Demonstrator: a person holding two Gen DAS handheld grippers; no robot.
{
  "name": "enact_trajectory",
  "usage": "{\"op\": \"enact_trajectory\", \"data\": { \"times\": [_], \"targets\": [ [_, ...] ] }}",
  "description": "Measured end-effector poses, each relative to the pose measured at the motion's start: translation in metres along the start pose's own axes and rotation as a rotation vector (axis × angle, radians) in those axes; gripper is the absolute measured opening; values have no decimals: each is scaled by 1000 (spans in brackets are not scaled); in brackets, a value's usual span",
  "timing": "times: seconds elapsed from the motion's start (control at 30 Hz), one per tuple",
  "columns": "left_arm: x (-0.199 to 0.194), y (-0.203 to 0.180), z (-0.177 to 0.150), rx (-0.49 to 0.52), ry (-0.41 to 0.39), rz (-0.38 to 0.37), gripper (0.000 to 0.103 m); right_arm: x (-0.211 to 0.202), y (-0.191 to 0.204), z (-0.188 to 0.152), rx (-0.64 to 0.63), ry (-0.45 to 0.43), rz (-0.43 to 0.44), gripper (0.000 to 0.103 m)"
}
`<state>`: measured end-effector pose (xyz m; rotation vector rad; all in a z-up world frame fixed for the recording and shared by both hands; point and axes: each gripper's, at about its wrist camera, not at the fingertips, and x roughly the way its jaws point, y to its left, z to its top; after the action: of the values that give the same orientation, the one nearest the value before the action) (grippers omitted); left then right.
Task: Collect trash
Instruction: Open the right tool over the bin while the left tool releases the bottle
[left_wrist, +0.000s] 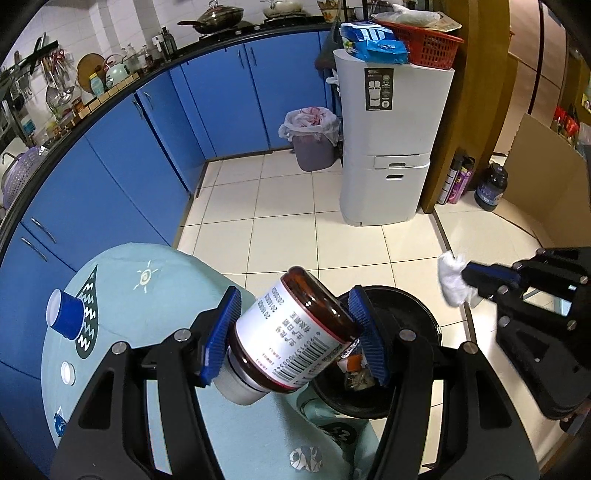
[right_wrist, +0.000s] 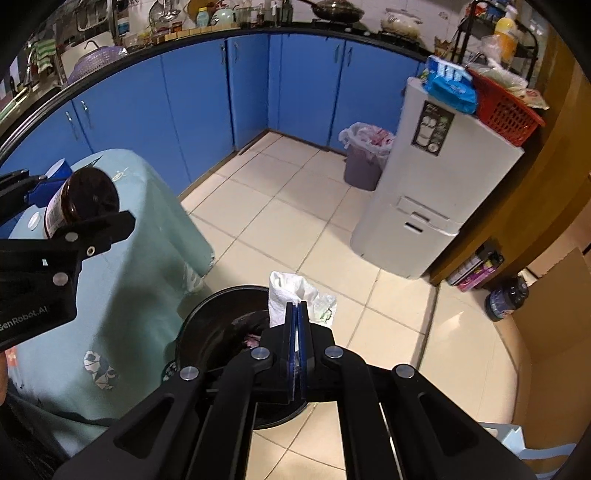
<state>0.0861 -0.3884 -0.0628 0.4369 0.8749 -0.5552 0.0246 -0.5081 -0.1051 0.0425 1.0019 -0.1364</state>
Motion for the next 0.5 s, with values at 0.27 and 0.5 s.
{"op": "enact_trajectory", "data": {
  "times": [0.27,0.5],
  "targets": [
    [7,4,1,-11,19,2,61,15,8,1,-26,50,9,4],
    [11,-2,3,-8,27,-14,61,2,-9,-3,15,-8,-32,93]
  ]
}}
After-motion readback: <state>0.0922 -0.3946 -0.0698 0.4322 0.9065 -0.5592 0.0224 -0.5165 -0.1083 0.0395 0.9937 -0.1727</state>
